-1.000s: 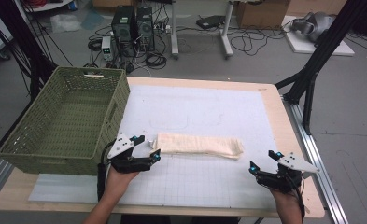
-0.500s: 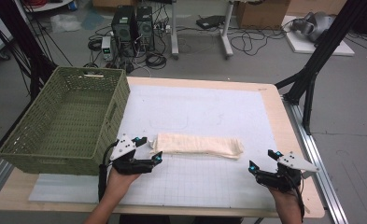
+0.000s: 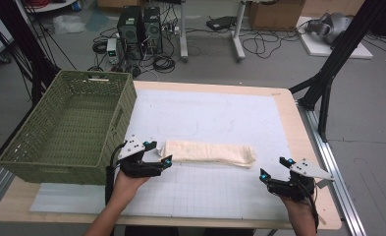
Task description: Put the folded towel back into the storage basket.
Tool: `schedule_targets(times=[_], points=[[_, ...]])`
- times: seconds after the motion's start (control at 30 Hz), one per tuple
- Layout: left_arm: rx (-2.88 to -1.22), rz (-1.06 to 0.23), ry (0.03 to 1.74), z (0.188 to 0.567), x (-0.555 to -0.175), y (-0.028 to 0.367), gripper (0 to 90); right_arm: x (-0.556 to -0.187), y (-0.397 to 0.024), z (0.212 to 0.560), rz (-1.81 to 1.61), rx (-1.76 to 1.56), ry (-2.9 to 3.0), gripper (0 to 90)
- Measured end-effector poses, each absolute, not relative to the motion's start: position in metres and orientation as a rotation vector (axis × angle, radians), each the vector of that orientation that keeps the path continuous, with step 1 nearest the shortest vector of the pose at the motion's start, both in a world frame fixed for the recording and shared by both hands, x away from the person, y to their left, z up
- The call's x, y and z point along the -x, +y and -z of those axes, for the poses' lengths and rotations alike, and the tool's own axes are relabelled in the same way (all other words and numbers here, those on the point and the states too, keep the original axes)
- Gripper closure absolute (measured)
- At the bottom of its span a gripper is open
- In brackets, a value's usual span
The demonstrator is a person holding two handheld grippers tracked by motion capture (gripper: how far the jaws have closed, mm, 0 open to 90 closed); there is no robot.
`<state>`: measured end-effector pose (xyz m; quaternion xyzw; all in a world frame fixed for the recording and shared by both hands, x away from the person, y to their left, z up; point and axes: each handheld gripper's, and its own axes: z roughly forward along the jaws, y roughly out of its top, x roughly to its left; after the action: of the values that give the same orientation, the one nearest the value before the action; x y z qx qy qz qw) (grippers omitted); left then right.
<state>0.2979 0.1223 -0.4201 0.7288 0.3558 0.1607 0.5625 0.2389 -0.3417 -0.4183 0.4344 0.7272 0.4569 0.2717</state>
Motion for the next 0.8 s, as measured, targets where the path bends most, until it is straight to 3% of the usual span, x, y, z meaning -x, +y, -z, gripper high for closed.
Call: schedule_targets(times=[0.37,0.47,0.8], points=[[-1.775,-0.373,0.86,0.406,-0.32,0.109,19.7,-0.241,-0.341,0.421,-1.22,-1.184,1.97,15.4],[-1.806,-0.342,0.884,0.41,-0.328,0.104,23.6,-0.241,-0.341,0.421,-1.219,-1.186,1.974,15.4],[-1.851,-0.35,0.955,0.424,-0.342,0.105,24.8,-0.242,-0.342,0.423,-1.227,-1.205,1.977,15.5]])
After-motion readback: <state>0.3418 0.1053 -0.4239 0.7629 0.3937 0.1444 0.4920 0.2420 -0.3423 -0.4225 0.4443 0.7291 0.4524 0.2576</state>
